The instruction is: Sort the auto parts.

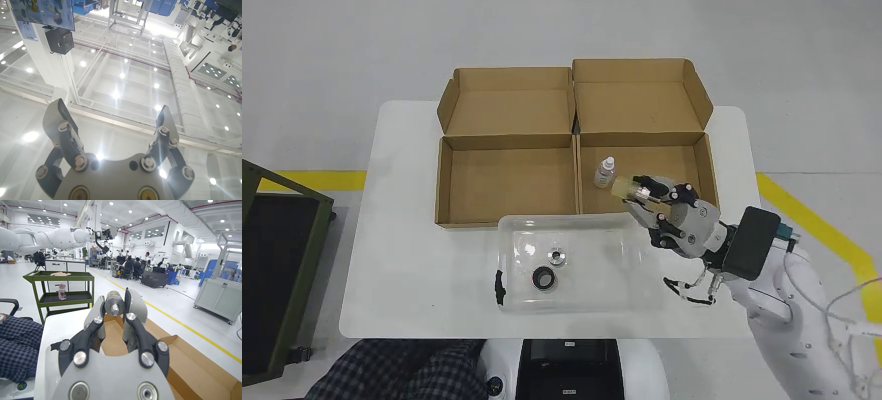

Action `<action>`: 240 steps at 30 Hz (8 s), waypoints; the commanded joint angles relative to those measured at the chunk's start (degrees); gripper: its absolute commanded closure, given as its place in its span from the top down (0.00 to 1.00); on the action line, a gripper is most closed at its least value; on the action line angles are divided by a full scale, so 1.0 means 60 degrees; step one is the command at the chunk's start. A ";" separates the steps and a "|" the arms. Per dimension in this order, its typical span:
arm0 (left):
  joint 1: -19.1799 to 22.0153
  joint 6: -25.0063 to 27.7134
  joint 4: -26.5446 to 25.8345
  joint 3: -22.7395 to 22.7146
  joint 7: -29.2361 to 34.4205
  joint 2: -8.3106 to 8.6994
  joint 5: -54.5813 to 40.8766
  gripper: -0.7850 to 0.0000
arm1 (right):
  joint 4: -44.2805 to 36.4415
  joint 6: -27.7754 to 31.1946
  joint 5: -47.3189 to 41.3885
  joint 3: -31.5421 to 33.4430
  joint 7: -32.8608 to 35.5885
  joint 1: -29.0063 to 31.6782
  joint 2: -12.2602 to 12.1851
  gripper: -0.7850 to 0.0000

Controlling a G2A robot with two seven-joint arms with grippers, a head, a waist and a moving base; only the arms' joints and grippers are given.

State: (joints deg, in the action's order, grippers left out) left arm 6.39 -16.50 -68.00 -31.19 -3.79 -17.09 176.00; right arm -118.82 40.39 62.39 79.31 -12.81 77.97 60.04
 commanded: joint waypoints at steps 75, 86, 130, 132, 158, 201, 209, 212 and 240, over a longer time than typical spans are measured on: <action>0.0000 0.0000 0.0000 0.0000 0.0000 0.0000 0.0000 1.00 | 0.5360 -0.0704 0.1075 -0.2193 0.7030 -0.3865 0.0328 0.00; 0.0000 0.0000 0.0000 0.0000 0.0000 0.0000 0.0000 1.00 | 0.6609 -0.0612 0.0929 -0.3049 0.7602 -0.4871 0.0556 0.00; 0.0000 0.0000 0.0000 0.0000 0.0000 0.0000 0.0000 1.00 | 0.2720 -0.0147 0.1276 -0.1140 0.7505 -0.3114 0.0082 0.50; 0.0000 0.0000 0.0000 0.0000 0.0000 0.0000 0.0000 1.00 | 0.2143 -0.0023 0.1287 -0.0919 0.7362 -0.2710 0.0023 0.52; 0.0000 0.0000 0.0000 0.0000 0.0000 0.0000 0.0000 1.00 | 0.0094 0.0783 0.2346 -0.2437 0.5998 -0.0843 -0.0030 0.58; 0.0000 0.0000 0.0000 0.0000 0.0000 0.0000 0.0000 1.00 | 0.3893 0.0347 0.2131 -0.5730 0.6896 -0.3616 0.0864 0.53; 0.0000 0.0000 0.0000 0.0000 0.0000 0.0000 0.0000 1.00 | 0.4268 0.0337 0.2047 -0.5979 0.6863 -0.3841 0.0996 0.50; 0.0000 0.0000 0.0000 0.0000 0.0000 0.0000 0.0000 1.00 | 0.4333 0.0353 0.2033 -0.6022 0.6889 -0.3900 0.1028 0.49; 0.0000 0.0000 0.0000 0.0000 0.0000 0.0000 0.0000 1.00 | 0.3166 0.0534 0.1808 -0.4923 0.6774 -0.3453 0.0817 0.00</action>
State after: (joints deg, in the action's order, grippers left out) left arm 6.39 -16.50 -68.00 -31.19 -3.79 -17.09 176.00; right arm -99.37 43.72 73.27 49.26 28.03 56.98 65.05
